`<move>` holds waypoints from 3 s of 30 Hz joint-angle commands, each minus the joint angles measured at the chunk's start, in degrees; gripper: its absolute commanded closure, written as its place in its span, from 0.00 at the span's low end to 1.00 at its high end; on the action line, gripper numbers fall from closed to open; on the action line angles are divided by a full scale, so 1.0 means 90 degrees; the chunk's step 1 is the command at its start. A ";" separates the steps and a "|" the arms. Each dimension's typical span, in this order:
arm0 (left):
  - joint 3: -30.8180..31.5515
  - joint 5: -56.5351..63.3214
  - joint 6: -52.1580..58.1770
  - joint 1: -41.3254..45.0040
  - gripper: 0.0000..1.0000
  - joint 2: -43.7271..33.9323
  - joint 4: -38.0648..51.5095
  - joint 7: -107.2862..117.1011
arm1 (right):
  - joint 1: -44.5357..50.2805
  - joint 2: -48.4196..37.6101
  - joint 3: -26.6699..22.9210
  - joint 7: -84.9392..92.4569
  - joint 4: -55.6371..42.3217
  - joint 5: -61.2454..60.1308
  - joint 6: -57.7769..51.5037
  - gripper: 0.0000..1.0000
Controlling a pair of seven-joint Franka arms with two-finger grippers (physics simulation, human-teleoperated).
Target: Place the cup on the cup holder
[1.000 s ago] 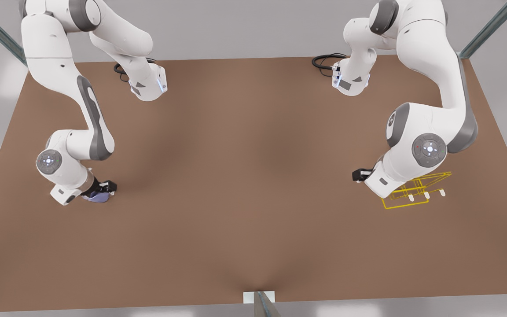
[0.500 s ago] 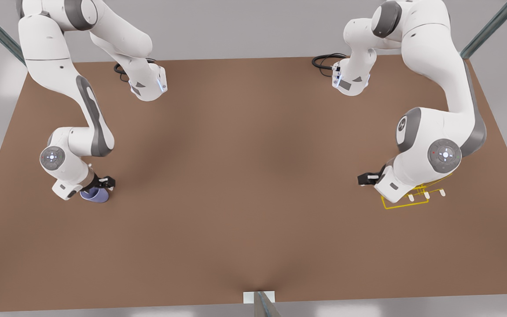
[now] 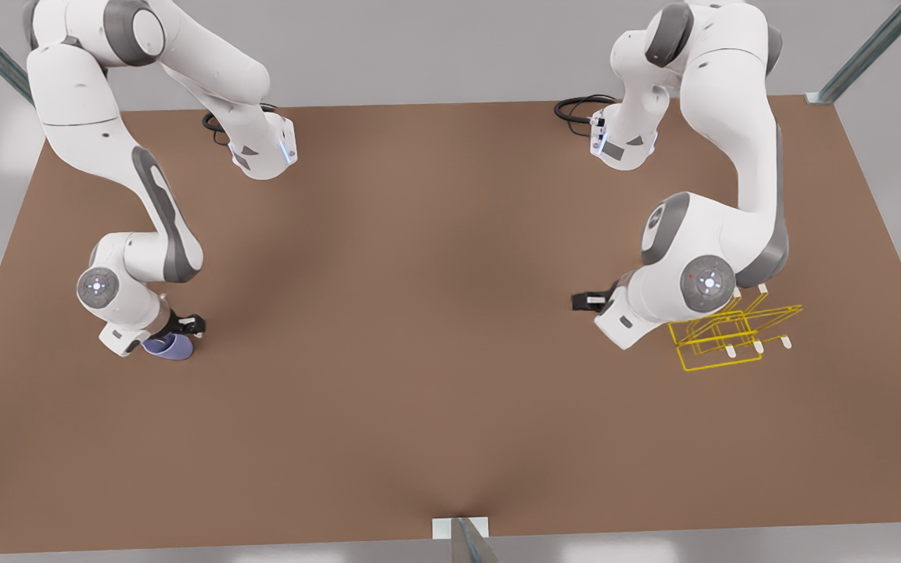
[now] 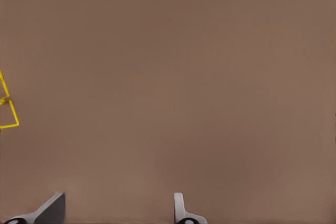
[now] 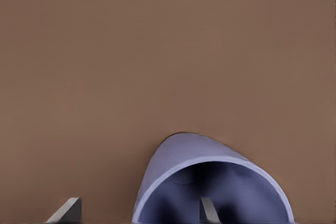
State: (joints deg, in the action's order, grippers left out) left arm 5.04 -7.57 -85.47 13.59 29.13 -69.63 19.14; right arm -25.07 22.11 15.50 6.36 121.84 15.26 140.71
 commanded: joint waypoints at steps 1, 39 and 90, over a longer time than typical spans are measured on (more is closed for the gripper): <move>-0.0003 -0.0067 0.0053 -0.0084 0.00 -0.0053 0.0012 0.0999 | -0.0047 0.0014 0.0036 0.0026 -0.0002 0.0052 0.0069 0.79; 0.0007 0.0353 0.0072 -0.0035 0.00 -0.0082 0.0003 0.1331 | 0.1897 0.2328 0.2594 -0.0180 -0.3781 -0.6315 -0.1122 0.79; 0.0007 0.0109 -0.3189 0.1303 0.00 0.1470 0.0159 1.2708 | 0.2981 0.4956 0.2965 -0.0590 -0.5598 -0.5427 -0.0556 0.00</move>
State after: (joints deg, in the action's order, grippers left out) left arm 5.05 -7.16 -112.70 24.62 42.11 -68.27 101.63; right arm 2.32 67.56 42.11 0.92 70.40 -34.53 135.86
